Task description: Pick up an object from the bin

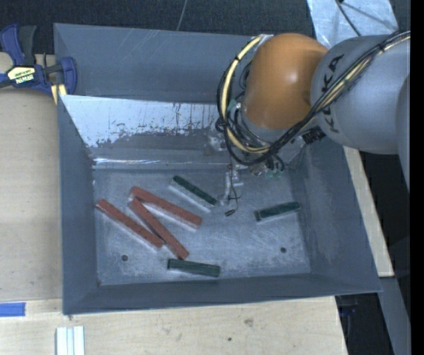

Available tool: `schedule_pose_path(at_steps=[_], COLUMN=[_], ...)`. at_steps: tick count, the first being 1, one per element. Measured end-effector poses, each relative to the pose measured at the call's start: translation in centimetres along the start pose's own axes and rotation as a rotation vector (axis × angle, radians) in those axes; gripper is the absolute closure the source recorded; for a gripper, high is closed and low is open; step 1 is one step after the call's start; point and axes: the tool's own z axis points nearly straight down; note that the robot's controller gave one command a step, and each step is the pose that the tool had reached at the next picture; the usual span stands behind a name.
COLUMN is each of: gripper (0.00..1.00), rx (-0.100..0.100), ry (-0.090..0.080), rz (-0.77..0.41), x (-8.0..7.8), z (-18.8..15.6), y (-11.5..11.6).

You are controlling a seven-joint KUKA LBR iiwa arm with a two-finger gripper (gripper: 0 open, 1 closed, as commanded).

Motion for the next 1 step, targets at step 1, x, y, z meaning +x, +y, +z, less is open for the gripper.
schedule_pose_path(at_steps=[1], gripper=[0.00], rx=[-0.001], ry=[0.003], rz=[-0.232], x=[4.26], z=[2.64], y=[0.59])
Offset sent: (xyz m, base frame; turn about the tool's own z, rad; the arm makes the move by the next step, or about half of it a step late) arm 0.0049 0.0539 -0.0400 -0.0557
